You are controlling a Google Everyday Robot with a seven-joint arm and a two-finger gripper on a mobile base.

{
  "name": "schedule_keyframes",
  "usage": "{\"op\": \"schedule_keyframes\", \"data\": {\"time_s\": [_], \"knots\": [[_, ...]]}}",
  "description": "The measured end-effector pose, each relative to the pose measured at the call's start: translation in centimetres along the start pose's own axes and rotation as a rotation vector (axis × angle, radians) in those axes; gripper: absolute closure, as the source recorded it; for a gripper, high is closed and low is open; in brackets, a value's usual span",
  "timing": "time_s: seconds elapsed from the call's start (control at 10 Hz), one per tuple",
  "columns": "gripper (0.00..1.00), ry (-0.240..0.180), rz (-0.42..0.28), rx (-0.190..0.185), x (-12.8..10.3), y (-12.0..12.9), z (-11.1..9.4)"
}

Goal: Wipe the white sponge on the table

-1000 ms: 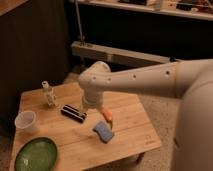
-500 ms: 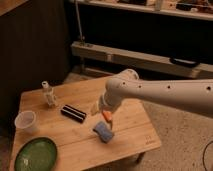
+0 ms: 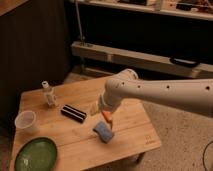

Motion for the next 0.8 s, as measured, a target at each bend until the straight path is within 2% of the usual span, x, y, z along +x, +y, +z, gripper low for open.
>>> {"op": "schedule_keyframes", "data": {"time_s": [0.2,0.4,0.8], "knots": [[0.35,0.027,-0.011,-0.005,0.6,-0.3,0.3],[0.35,0.064,-0.020,-0.008,2.5,-1.5,0.5],[0.35,0.095,-0.028,-0.007,5.0,-2.7,1.1]]}}
